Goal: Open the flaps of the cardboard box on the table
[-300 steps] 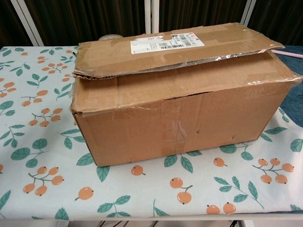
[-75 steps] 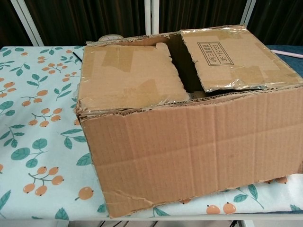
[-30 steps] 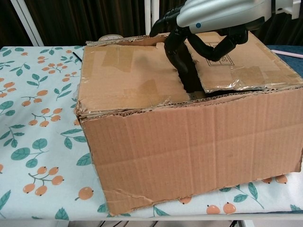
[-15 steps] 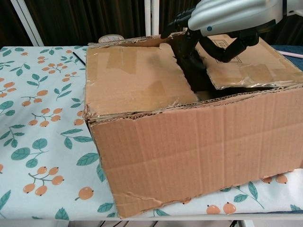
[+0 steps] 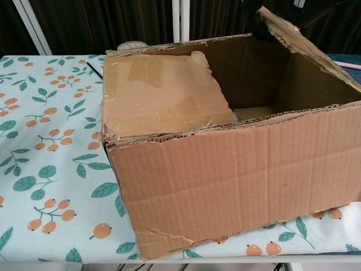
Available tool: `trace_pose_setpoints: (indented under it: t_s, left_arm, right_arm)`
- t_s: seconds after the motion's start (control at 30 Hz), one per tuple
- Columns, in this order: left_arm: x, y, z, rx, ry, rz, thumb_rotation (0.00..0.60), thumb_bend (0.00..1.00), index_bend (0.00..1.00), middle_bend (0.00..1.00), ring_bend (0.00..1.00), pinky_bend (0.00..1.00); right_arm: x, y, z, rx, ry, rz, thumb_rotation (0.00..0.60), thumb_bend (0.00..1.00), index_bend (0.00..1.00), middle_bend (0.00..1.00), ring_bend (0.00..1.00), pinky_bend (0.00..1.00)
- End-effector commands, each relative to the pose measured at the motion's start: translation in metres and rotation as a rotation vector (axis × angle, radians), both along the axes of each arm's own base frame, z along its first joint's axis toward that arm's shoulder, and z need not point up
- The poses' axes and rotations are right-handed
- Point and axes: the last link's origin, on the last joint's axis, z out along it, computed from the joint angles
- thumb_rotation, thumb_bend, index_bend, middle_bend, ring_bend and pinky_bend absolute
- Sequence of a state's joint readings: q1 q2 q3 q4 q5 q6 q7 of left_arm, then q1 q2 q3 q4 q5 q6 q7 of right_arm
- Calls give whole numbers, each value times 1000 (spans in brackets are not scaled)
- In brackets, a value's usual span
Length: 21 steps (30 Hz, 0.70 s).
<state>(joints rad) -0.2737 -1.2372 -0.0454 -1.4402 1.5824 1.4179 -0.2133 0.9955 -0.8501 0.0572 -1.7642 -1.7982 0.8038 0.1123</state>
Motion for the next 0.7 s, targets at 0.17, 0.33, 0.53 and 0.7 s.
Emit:
trace_pose_setpoints:
  t_s: [0.17,0.33,0.53,0.7]
  left_arm:
    - [4,0,-3,-7,1,-7,366,0,91,120,97,199]
    - [8,1,-5,-17,4,-13,365,0,91,120,97,199]
    - [19,1,-8,-26,18,-32,366,0,91,120,97,199]
    - [29,2,-9,-29,31,-47,363,0,91,120,97,200]
  right_arm:
    - [-17,10,34,-37,-78,-33,600,1000,668,443,0,0]
    - [-29,16,54,-46,-142,-48,600,1000,668,433,0,0]
    - [-48,24,80,-76,-190,-54,600,1000,668,420,0,0]
    - [-71,30,98,-99,-198,-95,600,1000,668,414,0,0]
